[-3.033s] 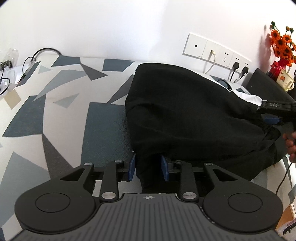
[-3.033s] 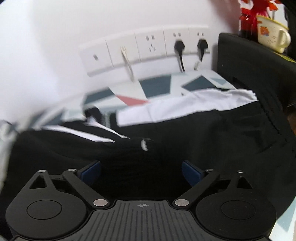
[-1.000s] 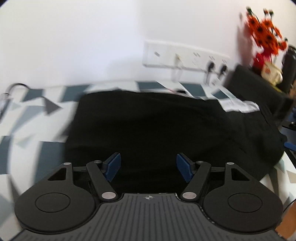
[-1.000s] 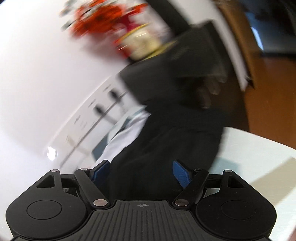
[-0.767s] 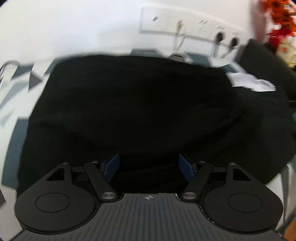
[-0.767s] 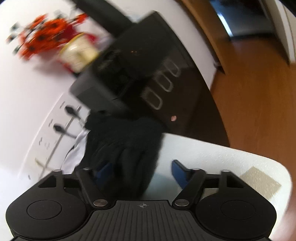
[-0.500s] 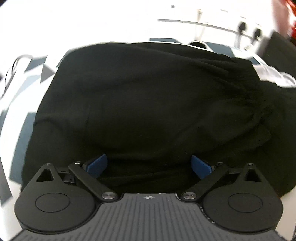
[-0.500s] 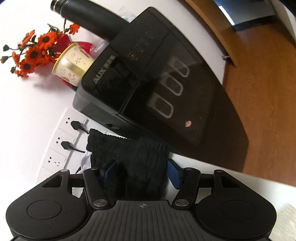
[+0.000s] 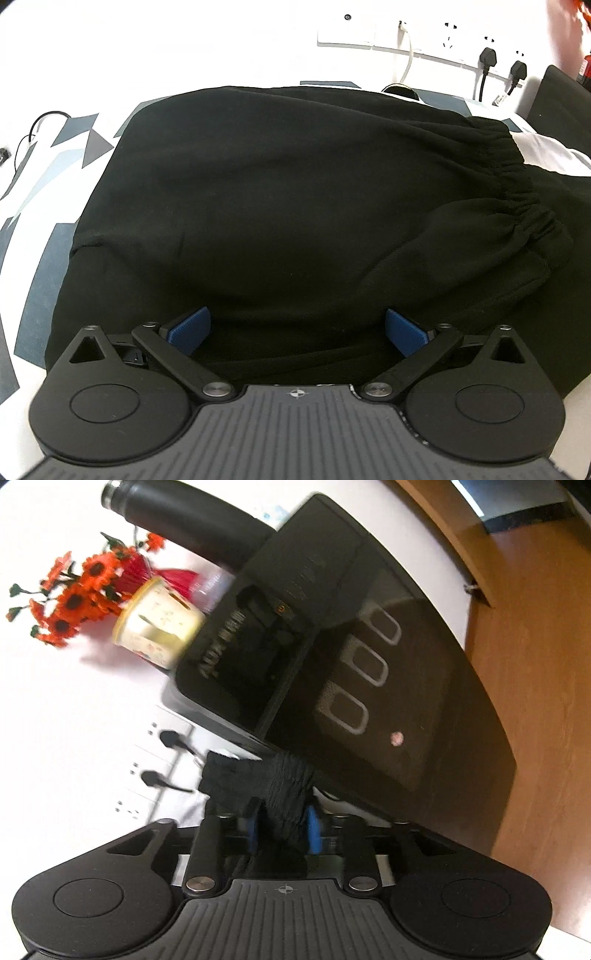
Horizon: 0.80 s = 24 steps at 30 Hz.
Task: Fold clothes
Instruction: 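Grasp the black elastic waistband with the right tool while the left tool presses the garment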
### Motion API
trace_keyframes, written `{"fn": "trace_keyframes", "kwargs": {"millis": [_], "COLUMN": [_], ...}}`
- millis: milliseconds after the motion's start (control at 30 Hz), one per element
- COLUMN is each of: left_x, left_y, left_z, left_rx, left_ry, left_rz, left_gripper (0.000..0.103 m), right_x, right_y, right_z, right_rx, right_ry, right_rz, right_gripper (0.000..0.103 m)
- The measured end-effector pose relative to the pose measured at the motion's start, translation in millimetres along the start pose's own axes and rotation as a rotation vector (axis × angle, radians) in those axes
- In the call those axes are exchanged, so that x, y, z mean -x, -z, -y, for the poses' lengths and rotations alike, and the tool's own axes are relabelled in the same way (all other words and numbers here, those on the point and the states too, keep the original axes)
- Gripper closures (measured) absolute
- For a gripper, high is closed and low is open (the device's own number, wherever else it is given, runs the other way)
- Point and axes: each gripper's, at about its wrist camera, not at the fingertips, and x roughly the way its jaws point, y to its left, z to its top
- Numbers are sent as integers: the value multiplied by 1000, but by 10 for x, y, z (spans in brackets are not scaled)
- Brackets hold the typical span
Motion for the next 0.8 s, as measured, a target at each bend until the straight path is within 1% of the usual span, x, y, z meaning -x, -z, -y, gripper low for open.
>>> {"fn": "trace_keyframes", "kwargs": {"millis": [67,100,167,233,300,333,367,433,500,533,567,600,667,733,767,800], "left_x": [-7,-7,-26,-22,-18,-15,-12,-8,-10,-15,-17,-16,-11,-15,-21,-27], "left_y": [-5,-2,-16,-7,-1,2,7,16,1,-27,-44,-45,-47,-61,-67,-69], "left_z": [-3,-3,51,50,47,46,44,43,29,8,-4,-4,-10,-34,-47,-56], "left_rx": [-16,-18,-21,-23,-23,-23,-25,-26,-29,-33,-40,-51,-70,-71,-72,-74], "left_ry": [14,15,17,19,19,20,21,25,29,31,33,33,32,37,41,46], "left_rz": [6,7,9,13,14,15,16,16,12,10,11,16,22,17,16,17], "left_gripper": [0,0,0,0,0,0,0,0,0,0,0,0,0,0,0,0], "right_x": [-59,-88,-151,-209,-245,-258,-253,-205,-146,-128,-109,-81,22,211,269,278], "right_y": [27,47,83,116,136,132,118,78,53,46,39,40,80,224,310,385], "right_z": [21,15,-6,-19,-29,-32,-26,-35,-68,-87,-106,-113,-90,-69,-68,-71], "right_rx": [-14,-10,6,21,36,34,22,5,2,-1,-4,-14,-51,-56,-39,-7], "right_ry": [2,2,8,12,24,35,29,-1,-23,-17,-11,-1,28,26,31,42], "right_rz": [-15,-14,-12,-3,11,14,17,31,37,29,21,9,-24,-34,-39,-47], "right_gripper": [59,56,47,47,63,74,79,83,83,81,72,68,49,48,42,39]}}
